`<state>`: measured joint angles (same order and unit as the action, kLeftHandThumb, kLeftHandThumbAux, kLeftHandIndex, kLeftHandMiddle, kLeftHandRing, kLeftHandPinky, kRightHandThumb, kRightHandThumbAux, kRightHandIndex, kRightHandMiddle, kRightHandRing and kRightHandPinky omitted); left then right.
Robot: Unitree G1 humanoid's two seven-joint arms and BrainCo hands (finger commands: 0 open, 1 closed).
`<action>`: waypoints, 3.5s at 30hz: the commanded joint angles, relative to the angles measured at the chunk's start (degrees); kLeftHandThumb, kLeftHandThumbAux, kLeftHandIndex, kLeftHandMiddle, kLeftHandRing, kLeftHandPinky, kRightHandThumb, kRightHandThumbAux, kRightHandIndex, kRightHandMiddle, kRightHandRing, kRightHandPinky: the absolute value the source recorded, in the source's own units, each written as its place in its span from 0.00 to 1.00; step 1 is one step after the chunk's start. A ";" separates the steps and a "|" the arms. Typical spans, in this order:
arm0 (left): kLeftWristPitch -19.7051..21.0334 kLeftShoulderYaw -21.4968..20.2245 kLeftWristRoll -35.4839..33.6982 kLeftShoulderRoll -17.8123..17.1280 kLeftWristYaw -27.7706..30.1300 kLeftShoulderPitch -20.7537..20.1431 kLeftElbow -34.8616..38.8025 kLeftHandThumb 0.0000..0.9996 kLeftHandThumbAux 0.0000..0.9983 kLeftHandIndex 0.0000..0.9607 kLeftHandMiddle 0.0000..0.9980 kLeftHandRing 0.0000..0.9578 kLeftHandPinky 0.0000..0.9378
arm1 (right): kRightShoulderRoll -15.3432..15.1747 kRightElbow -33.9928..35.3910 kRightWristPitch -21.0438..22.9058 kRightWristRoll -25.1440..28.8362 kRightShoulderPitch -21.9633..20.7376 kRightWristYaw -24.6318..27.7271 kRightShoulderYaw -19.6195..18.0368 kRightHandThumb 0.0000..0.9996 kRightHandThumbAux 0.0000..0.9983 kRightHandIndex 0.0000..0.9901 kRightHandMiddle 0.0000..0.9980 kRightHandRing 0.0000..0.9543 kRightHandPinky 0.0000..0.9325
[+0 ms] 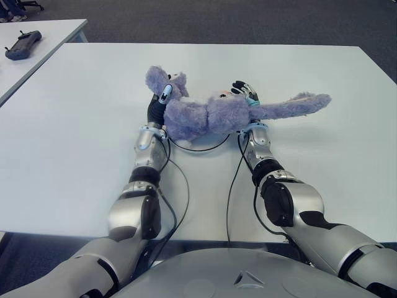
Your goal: Put the doll into the plate.
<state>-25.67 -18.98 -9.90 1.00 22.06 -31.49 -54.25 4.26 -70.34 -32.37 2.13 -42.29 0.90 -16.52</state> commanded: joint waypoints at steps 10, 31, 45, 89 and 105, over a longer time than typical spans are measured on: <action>-0.07 -0.90 -2.43 5.63 2.40 19.95 -9.51 0.00 0.40 0.00 0.00 0.00 0.00 | 5.06 -6.86 3.03 0.55 13.52 -0.31 -0.64 0.37 0.90 0.22 0.23 0.20 0.19; -6.10 0.47 4.44 -1.50 -12.08 18.34 -15.46 0.00 0.42 0.00 0.00 0.00 0.00 | 4.97 -6.81 2.83 0.89 13.48 -0.03 -0.85 0.35 0.91 0.25 0.22 0.19 0.17; -6.53 1.28 7.02 -3.91 -23.40 17.72 -17.16 0.00 0.48 0.00 0.00 0.00 0.00 | 4.98 -6.88 3.61 0.21 13.53 -1.11 0.07 0.28 0.92 0.19 0.20 0.17 0.18; -9.99 -0.47 5.15 -2.19 -26.11 17.82 -17.78 0.00 0.60 0.00 0.00 0.00 0.00 | 5.47 -6.78 2.59 0.67 13.65 -1.72 0.67 0.21 0.93 0.18 0.18 0.15 0.16; -9.32 -0.01 5.59 -2.52 -25.92 17.77 -17.86 0.00 0.60 0.00 0.00 0.00 0.00 | 5.35 -6.82 2.86 0.57 13.67 -1.60 0.83 0.22 0.93 0.18 0.18 0.16 0.17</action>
<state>-35.26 -17.32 -3.33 -4.02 -1.82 -31.51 -59.13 4.29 -70.56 -32.36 2.19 -42.13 0.36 -14.83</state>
